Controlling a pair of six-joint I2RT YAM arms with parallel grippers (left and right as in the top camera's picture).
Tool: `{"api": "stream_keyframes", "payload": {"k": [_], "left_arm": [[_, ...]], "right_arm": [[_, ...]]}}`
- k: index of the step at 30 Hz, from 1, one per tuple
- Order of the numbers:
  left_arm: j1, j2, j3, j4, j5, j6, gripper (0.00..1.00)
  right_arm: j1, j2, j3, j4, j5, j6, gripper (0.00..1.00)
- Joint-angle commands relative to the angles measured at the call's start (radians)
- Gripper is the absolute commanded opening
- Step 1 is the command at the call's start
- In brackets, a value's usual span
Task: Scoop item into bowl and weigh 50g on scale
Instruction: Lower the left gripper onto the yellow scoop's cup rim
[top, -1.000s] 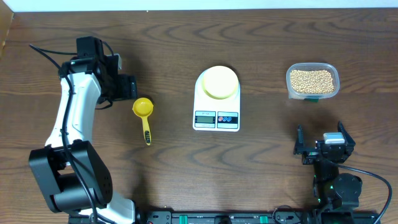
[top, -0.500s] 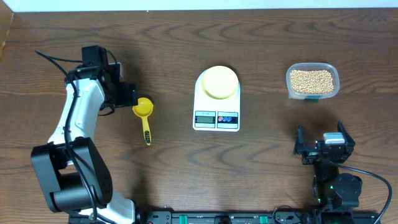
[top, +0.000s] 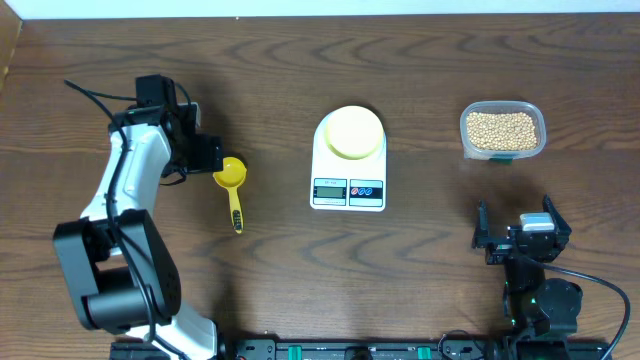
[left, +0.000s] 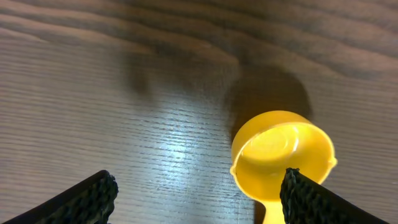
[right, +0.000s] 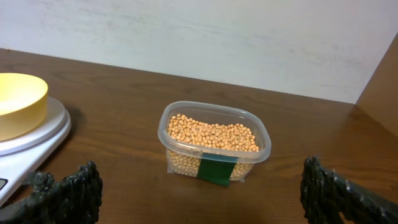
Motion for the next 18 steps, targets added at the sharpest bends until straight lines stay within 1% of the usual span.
{"api": "stream_keyframes", "payload": {"k": [1,10,18], "left_arm": [[-0.009,0.018,-0.005,0.002,-0.019,0.014,0.86],[-0.009,0.023,-0.006,0.005,-0.019,0.018,0.86],[-0.023,0.075,-0.006,0.006,-0.019,0.018,0.86]], "right_arm": [[-0.003,-0.007,-0.002,-0.004,0.004,0.011,0.99],[-0.003,-0.007,-0.002,-0.004,0.004,0.011,0.99],[-0.003,-0.007,-0.002,-0.004,0.004,0.011,0.99]]}}
